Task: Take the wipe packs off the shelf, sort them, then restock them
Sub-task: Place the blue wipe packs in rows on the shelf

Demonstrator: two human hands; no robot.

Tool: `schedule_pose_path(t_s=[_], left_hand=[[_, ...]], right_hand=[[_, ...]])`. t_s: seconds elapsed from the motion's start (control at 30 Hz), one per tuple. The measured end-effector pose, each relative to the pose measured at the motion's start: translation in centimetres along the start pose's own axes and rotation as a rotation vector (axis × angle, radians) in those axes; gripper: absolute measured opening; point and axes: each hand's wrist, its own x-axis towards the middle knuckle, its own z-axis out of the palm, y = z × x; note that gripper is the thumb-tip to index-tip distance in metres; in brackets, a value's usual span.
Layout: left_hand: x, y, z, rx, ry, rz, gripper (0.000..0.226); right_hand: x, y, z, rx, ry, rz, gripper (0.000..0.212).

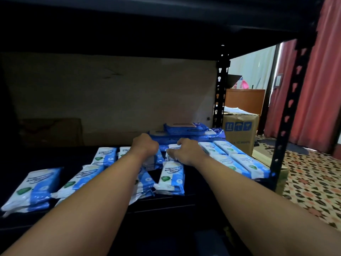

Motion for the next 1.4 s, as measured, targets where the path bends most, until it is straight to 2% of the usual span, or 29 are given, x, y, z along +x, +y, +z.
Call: schedule_pose_path(t_s=[0.17, 0.3, 0.47, 0.6, 0.73, 0.83, 0.93, 1.03, 1.07, 1.13, 1.2, 1.3, 1.4], left_hand=[[1.9, 0.4, 1.2, 0.126, -0.038, 0.019, 0.013], [3.2, 0.0, 1.8, 0.198, -0.034, 0.03, 0.029], [3.4, 0.4, 2.5, 0.171, -0.025, 0.033, 0.028], [3.0, 1.5, 3.6, 0.125, -0.06, 0.071, 0.012], [2.6, 2.6, 5.1, 0.088, -0.064, 0.085, 0.016], [2.2, 3.1, 5.7, 0.049, -0.053, 0.06, 0.028], [2.2, 3.2, 6.0, 0.068, -0.065, 0.05, 0.014], [2.5, 3.2, 5.8, 0.072, -0.095, 0.035, 0.015], [2.4, 3.2, 5.4, 0.05, -0.122, 0.028, 0.014], [2.2, 3.2, 4.2, -0.045, -0.216, -0.001, 0.008], [1.8, 3.2, 3.0, -0.101, -0.355, -0.015, 0.002], [1.4, 3.2, 2.5, -0.027, -0.449, 0.04, 0.019], [1.1, 3.2, 3.2, 0.101, -0.38, 0.126, 0.029]], right_hand=[[2.0, -1.4, 2.3, -0.042, -0.005, 0.007, 0.053], [3.0, -1.8, 2.7, -0.139, 0.019, 0.025, 0.052], [2.9, -1.3, 1.6, -0.156, 0.048, 0.027, 0.029], [2.1, -0.1, -0.1, -0.198, 0.03, 0.038, 0.026], [1.5, 1.5, -1.3, -0.233, 0.013, 0.044, 0.025], [1.3, 2.0, -1.9, -0.292, -0.026, 0.024, 0.027], [1.1, 1.9, -2.6, -0.386, -0.089, 0.013, 0.022], [1.1, 2.1, -4.1, -0.386, -0.213, 0.012, 0.022], [1.2, 2.6, -4.7, -0.381, -0.253, 0.003, 0.022], [1.3, 3.6, -5.5, -0.398, -0.298, -0.04, 0.054], [1.2, 4.7, -5.8, -0.412, -0.244, -0.096, 0.081], [1.1, 5.7, -5.8, -0.402, -0.183, -0.163, 0.079], [1.4, 6.2, -5.2, -0.435, -0.164, -0.194, 0.071]])
